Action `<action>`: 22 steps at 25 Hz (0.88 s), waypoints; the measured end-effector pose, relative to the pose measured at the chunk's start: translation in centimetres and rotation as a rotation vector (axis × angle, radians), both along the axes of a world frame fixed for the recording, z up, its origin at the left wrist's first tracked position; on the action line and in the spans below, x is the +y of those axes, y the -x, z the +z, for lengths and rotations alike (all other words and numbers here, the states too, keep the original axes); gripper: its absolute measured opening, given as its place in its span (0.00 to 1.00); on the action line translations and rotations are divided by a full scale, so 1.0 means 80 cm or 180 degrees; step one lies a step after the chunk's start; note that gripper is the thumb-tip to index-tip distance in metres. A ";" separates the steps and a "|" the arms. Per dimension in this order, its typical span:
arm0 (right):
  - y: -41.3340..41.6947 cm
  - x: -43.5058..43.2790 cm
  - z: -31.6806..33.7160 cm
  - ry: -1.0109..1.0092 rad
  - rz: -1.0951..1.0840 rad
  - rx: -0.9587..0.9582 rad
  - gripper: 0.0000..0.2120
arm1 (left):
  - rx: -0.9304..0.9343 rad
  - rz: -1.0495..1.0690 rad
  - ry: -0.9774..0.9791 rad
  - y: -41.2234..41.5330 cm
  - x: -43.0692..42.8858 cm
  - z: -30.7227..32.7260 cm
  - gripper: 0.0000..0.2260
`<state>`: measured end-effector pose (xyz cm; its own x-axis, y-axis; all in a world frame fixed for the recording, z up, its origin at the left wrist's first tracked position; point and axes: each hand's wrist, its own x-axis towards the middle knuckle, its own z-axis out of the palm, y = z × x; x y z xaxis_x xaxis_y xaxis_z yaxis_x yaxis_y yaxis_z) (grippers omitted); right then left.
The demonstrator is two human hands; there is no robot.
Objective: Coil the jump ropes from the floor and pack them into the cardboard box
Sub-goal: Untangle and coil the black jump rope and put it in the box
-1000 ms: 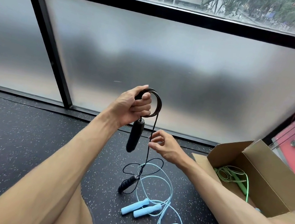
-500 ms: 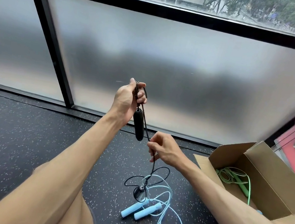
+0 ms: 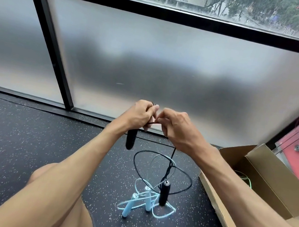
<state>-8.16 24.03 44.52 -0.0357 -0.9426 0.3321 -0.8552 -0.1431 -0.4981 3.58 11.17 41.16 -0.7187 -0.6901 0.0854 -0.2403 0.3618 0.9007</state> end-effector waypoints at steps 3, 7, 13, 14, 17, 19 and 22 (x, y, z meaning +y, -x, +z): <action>0.016 -0.003 -0.002 -0.0004 -0.0179 -0.0217 0.05 | -0.0587 -0.0572 -0.0360 0.000 0.014 0.003 0.19; 0.026 -0.005 -0.009 -0.0028 -0.0226 -0.0515 0.02 | -0.0476 -0.0693 -0.1225 0.001 0.026 0.019 0.21; 0.024 -0.012 -0.034 -0.0035 -0.0621 -0.1322 0.04 | 0.0068 -0.1006 -0.1913 -0.001 0.021 0.014 0.21; 0.023 -0.013 -0.040 -0.0101 -0.0667 -0.1457 0.04 | 0.0091 -0.0946 -0.1957 -0.001 0.020 0.013 0.21; 0.023 -0.015 -0.056 -0.0622 -0.0699 -0.1874 0.10 | 0.0314 -0.0764 -0.2251 -0.002 0.018 0.012 0.20; 0.025 -0.010 -0.068 -0.1225 -0.0608 -0.1819 0.12 | 0.0576 -0.0681 -0.2569 -0.004 0.014 0.016 0.20; 0.024 -0.002 -0.089 -0.1660 -0.0368 -0.1501 0.05 | 0.0966 -0.0636 -0.2908 -0.011 0.006 0.020 0.20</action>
<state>-10.07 23.90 37.40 -0.1740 -0.9559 -0.2366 -0.5270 0.2933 -0.7976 4.47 11.66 42.77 -0.8651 -0.4506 -0.2205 0.0373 -0.4960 0.8675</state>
